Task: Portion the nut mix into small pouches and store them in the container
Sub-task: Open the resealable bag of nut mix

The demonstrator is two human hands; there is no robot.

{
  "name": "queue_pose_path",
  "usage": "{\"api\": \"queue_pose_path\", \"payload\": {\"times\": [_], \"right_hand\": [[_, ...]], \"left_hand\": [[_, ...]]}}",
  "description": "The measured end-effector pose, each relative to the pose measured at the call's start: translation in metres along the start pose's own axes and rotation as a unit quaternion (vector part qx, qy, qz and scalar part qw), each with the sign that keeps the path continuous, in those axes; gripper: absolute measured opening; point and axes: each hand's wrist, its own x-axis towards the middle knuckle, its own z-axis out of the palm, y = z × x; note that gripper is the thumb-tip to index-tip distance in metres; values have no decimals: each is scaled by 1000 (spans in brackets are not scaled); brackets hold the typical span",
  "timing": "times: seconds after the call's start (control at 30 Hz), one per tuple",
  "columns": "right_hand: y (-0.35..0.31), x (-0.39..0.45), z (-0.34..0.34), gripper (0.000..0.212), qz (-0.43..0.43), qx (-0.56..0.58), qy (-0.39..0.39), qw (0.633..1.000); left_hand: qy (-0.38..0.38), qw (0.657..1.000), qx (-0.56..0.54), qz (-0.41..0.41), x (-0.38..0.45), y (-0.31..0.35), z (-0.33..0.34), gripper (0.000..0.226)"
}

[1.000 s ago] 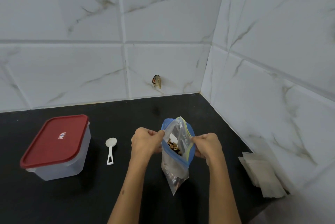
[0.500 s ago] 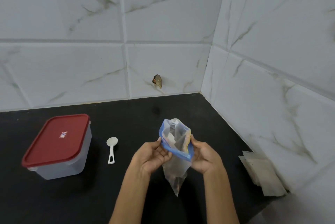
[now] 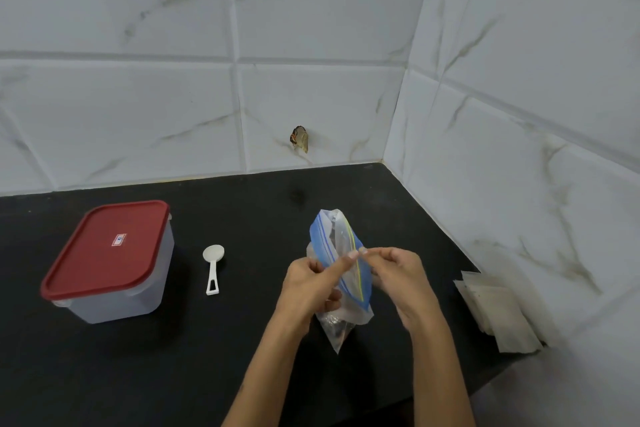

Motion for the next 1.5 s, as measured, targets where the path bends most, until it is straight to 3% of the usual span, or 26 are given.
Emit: {"api": "queue_pose_path", "payload": {"times": [0.13,0.2,0.37,0.47,0.53,0.67,0.73,0.87,0.93,1.03,1.23,1.37,1.43,1.5], "right_hand": [[3,-11,-9,25,44,-158,-6,986],[3,-16,-13,26,80,-174,-30,981],[8,-24,-20,11,92,-11,-79,993],[11,-24,-20,7,76,107,-92,987],[12,-23,-19,9,76,178,-92,977],[19,-16,-15,14,102,236,-51,965],[20,-14,-12,16,123,308,-47,942],[17,-14,-9,17,205,513,-65,831],[19,-14,-7,22,228,526,-66,817],[26,-15,1,31,225,468,-88,850],[33,-12,2,25,212,354,-87,907],[34,-7,-3,24,188,187,20,964],[32,-4,-9,22,163,117,83,976],[28,-5,-10,16,138,102,87,981]], "left_hand": [[-31,998,45,-7,-9,-4,2,31],[-47,998,36,-22,-12,-6,2,26],[-88,994,-38,-53,-17,-7,-3,27],[-96,986,-123,-52,-17,-6,-3,15],[-90,978,-180,-51,-16,-6,-2,8],[-82,956,-270,-84,-12,-8,-1,17],[-94,945,-298,-99,-10,-8,0,19],[-116,923,-344,-129,-8,-8,0,19],[-111,920,-350,-140,-9,-10,0,22],[-91,926,-341,-137,-8,-16,1,28],[-73,948,-282,-127,-11,-23,10,30],[-78,960,-227,-140,-10,-24,2,31],[-58,973,-187,-121,-7,-22,-2,33],[-21,992,-103,-75,-3,-21,-2,45]]}}
